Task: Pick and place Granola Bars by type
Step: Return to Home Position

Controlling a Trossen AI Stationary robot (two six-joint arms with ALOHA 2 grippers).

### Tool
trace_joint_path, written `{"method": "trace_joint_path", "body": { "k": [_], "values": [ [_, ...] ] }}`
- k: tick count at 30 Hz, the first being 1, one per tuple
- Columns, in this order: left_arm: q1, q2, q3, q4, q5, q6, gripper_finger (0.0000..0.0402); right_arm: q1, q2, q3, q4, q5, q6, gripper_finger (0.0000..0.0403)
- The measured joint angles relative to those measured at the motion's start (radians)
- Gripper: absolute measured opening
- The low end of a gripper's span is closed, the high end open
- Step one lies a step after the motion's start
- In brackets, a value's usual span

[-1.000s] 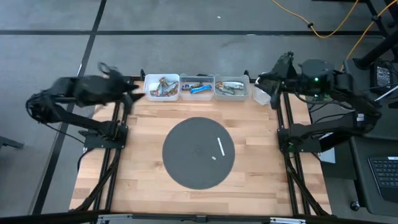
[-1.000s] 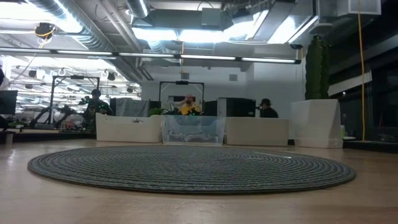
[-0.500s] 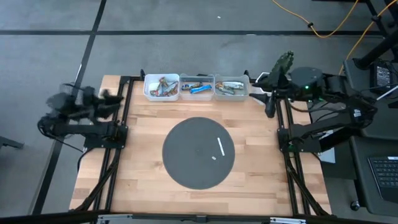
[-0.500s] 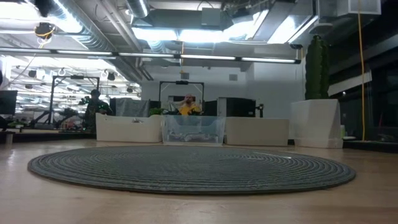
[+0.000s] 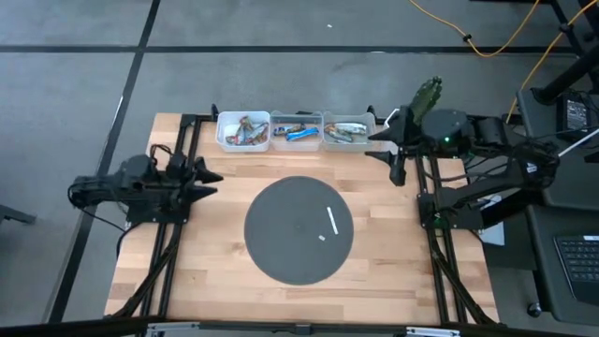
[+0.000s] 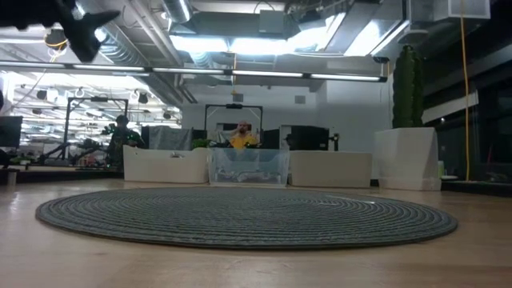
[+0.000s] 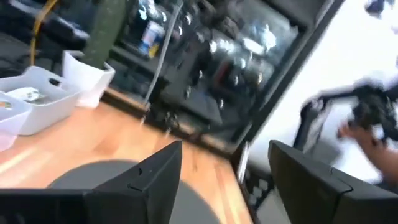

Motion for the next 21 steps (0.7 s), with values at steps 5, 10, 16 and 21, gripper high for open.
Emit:
{"method": "trace_joint_path", "body": {
  "k": [5,10,16,21],
  "values": [
    [0.0,-0.004,-0.182,0.295,-0.04,-0.042,0.023,0.063,0.001,0.0,0.02,0.001,0.016,0.0189],
    [0.001,-0.004,-0.307,0.389,-0.108,-0.017,0.023,0.143,0.001,0.0,0.049,0.001,0.017,0.0189],
    [0.002,-0.004,-0.306,0.216,-0.173,0.226,0.023,0.209,0.002,0.0,0.075,0.024,0.019,0.0189],
    [0.002,0.002,-0.306,0.223,-0.215,0.34,0.023,0.257,0.002,0.0,0.082,0.078,0.043,0.0189]
  ]
}}
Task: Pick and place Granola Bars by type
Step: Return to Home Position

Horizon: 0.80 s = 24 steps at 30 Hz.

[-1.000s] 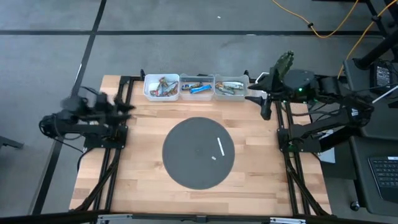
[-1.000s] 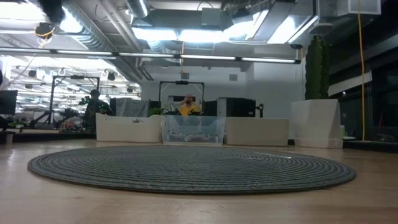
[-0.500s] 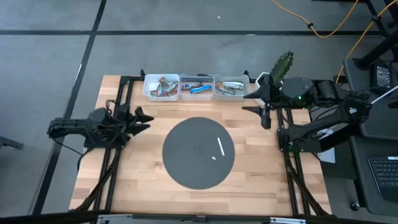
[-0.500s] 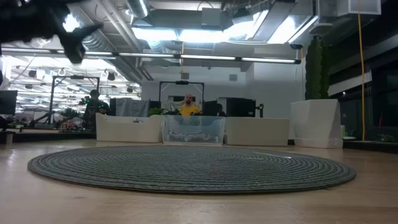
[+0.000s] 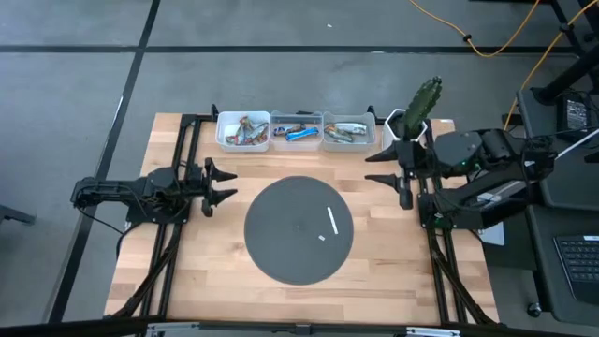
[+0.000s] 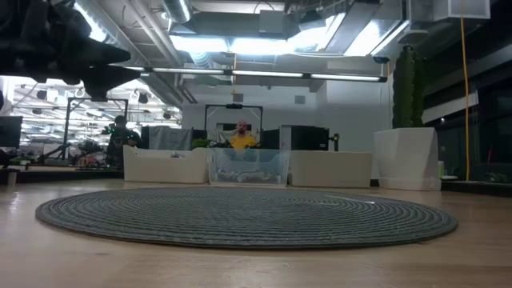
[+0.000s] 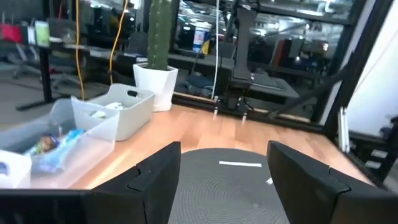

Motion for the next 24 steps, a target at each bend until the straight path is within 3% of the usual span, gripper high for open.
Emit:
{"method": "trace_joint_path", "body": {
  "k": [6,9,13,17,20,24],
  "values": [
    [0.0,0.003,0.0,-0.004,0.021,0.044,0.023,0.044,0.006,-0.081,0.175,0.001,-0.092,0.0189],
    [0.0,0.003,0.0,-0.004,0.021,0.044,0.023,0.049,-0.007,-0.207,0.375,-0.028,-0.171,0.0189],
    [0.0,0.003,0.0,-0.004,0.021,0.044,0.023,0.032,-0.05,-0.458,0.725,-0.168,-0.21,0.0189],
    [0.0,0.003,0.0,-0.004,0.021,0.044,0.023,-0.042,-0.104,-0.721,1.051,-0.216,-0.157,0.0189],
    [0.0,0.003,0.0,-0.004,0.021,0.043,0.023,-0.138,-0.158,-0.869,1.141,-0.236,-0.092,0.0189],
    [0.0,0.003,0.0,-0.004,0.021,0.043,0.023,-0.284,-0.234,-0.991,1.199,-0.415,0.0,0.0189]
  ]
}}
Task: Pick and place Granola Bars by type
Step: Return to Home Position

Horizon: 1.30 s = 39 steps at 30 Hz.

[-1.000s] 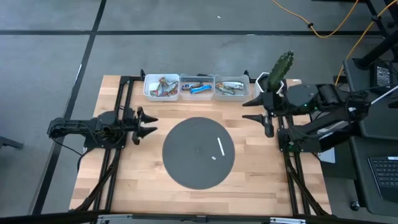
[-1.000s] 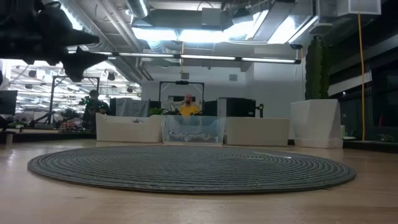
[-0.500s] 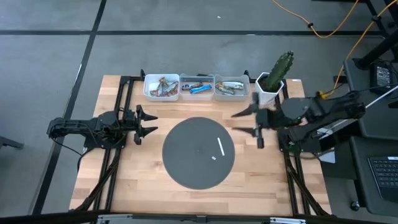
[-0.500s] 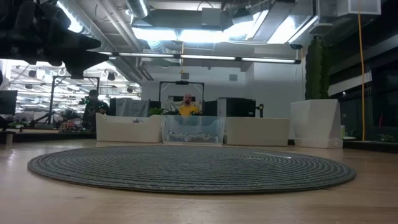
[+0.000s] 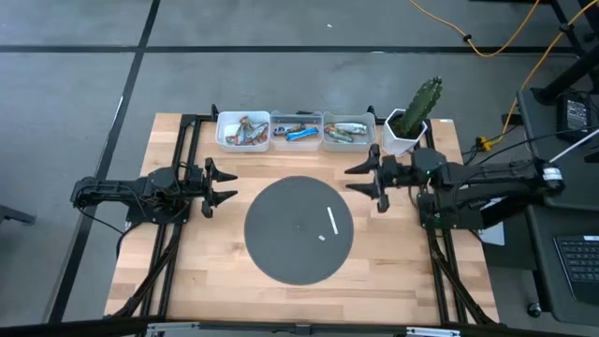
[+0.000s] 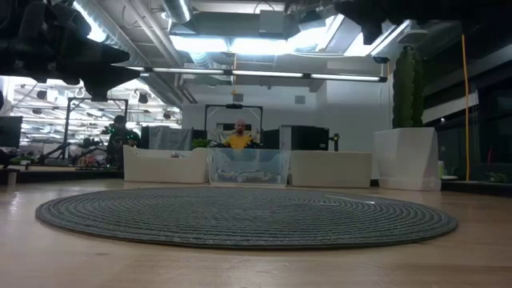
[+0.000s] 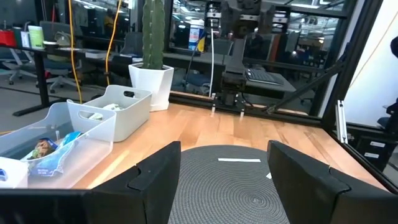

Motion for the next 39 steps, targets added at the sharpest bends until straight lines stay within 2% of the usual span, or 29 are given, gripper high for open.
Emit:
{"method": "trace_joint_path", "body": {
  "k": [2,4,9,13,17,19,22,25,27,33,39],
  "values": [
    [0.0,0.0,0.0,0.0,0.0,0.0,0.023,-0.051,-0.037,-0.033,0.013,-0.086,0.025,0.0189],
    [0.0,0.0,0.0,0.0,0.0,0.0,0.023,-0.073,-0.068,-0.058,0.014,-0.125,0.016,0.0189],
    [0.0,0.0,0.0,0.0,0.0,0.0,0.023,-0.012,-0.111,-0.126,-0.019,-0.035,-0.102,0.0189],
    [0.0,0.0,0.0,0.0,0.0,0.0,0.023,0.031,-0.136,-0.169,-0.068,-0.028,-0.121,0.0189],
    [0.0,0.0,0.0,0.0,0.0,0.0,0.023,0.031,-0.16,-0.172,-0.053,-0.013,-0.265,0.0189],
    [0.0,0.0,0.0,0.0,0.0,0.0,0.023,0.031,-0.173,-0.171,-0.104,-0.005,-0.313,0.0189],
    [0.0,0.0,0.0,0.0,0.0,0.0,0.023,0.03,-0.198,-0.172,-0.211,-0.002,-0.236,0.0189],
    [0.0,0.0,0.0,0.0,0.0,0.0,0.023,0.042,-0.293,-0.172,-0.364,-0.007,-0.139,0.0189],
    [0.0,0.0,0.0,0.0,0.0,0.0,0.023,0.043,-0.37,-0.172,-0.46,-0.049,-0.113,0.0189],
    [0.0,0.0,0.0,0.0,0.0,0.0,0.023,0.043,-0.594,-0.172,-0.618,-0.056,-0.18,0.0189],
    [0.0,0.0,0.0,0.0,0.0,0.0,0.023,0.061,-0.799,-0.172,-0.742,-0.056,-0.158,0.0189]
  ]
}}
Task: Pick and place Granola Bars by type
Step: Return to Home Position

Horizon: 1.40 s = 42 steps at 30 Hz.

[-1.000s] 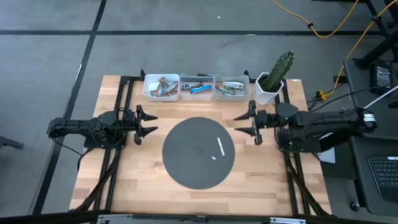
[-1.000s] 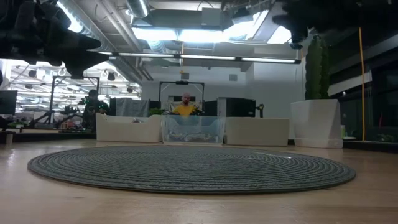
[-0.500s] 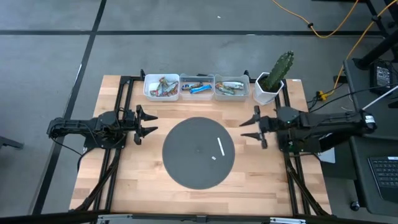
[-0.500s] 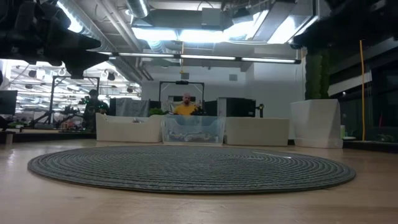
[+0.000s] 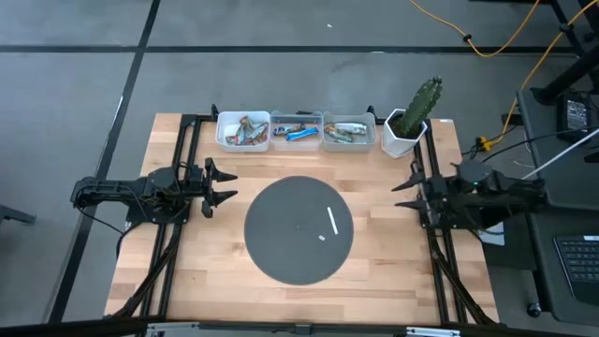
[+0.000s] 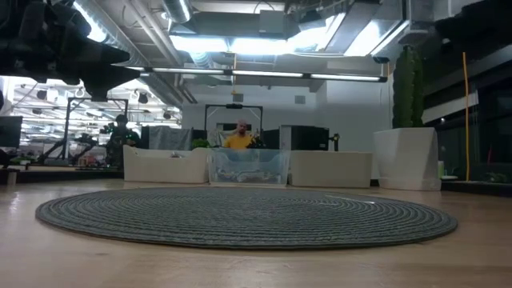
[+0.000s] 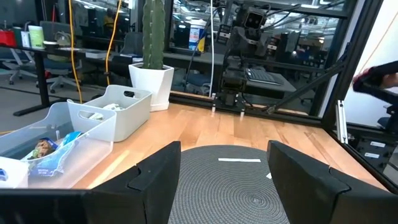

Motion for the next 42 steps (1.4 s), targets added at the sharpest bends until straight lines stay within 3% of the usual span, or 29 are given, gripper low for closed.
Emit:
{"method": "trace_joint_path", "body": {
  "k": [3,8,14,24,42],
  "values": [
    [0.0,0.0,0.0,0.0,0.0,0.0,0.023,0.022,-0.086,0.0,-0.043,0.025,-0.006,0.0189],
    [0.0,0.0,0.0,0.0,0.0,0.0,0.023,0.07,-0.085,-0.007,-0.065,0.064,-0.002,0.0189],
    [0.0,0.0,0.0,0.0,0.0,0.0,0.023,0.129,-0.085,-0.111,-0.084,0.079,-0.019,0.0189],
    [0.0,0.0,0.0,0.0,0.0,0.0,0.023,0.117,-0.085,-0.263,-0.004,0.072,0.1,0.0189],
    [0.0,0.0,0.0,0.0,0.0,0.0,0.023,0.117,-0.068,-0.264,-0.007,0.072,0.103,0.0189]
  ]
}}
